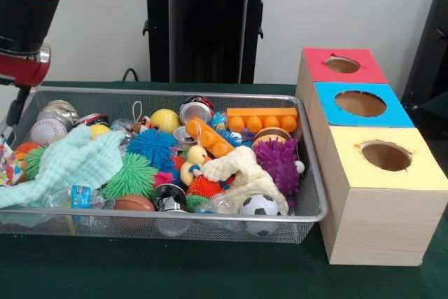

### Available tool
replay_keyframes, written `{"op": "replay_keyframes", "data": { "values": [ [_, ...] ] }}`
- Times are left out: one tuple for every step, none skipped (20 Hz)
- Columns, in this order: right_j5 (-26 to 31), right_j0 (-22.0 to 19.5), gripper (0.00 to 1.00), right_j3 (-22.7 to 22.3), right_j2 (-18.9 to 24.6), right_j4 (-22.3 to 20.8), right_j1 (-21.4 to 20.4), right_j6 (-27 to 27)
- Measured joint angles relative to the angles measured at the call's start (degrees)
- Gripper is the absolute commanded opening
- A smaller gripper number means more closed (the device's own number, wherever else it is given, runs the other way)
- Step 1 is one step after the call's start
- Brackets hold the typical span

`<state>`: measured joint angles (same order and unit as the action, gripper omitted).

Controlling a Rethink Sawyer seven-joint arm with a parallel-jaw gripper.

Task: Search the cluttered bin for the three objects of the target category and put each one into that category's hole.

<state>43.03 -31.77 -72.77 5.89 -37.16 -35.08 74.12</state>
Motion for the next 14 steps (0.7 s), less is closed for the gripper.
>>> {"op": "replay_keyframes", "data": {
  "values": [
    [0.0, -0.3, 1.00, -0.6, 0.3, 0.0, -0.3, 0.0],
    [0.0, -0.5, 1.00, -1.2, 0.6, 0.0, -0.6, 0.0],
    [0.0, -0.9, 1.00, -2.1, 1.1, 0.0, -1.1, 0.0],
    [0.0, -1.0, 1.00, -2.3, 1.3, 0.0, -1.2, 0.0],
    [0.0, -1.1, 1.00, -2.5, 1.4, 0.0, -1.3, 0.0],
    [0.0, -1.1, 1.00, -2.7, 1.6, 0.0, -1.4, 0.0],
    [0.0, -1.2, 1.00, -3.1, 1.8, 0.0, -1.5, 0.0],
    [0.0, -1.2, 1.00, -3.5, 2.0, -0.1, -1.6, 0.0],
    [0.0, -1.2, 1.00, -3.7, 2.1, -0.1, -1.6, 0.0],
    [0.0, -1.2, 1.00, -3.9, 2.3, -0.1, -1.6, 0.0],
    [0.0, -1.3, 1.00, -3.9, 2.7, -0.1, -1.6, 0.0],
    [0.0, -1.4, 1.00, -4.0, 3.0, -0.1, -1.6, 0.0],
    [0.0, -1.5, 1.00, -4.0, 3.2, -0.1, -1.6, 0.0],
    [0.0, -1.7, 1.00, -4.0, 3.6, -0.1, -1.6, 0.0]
  ]
}}
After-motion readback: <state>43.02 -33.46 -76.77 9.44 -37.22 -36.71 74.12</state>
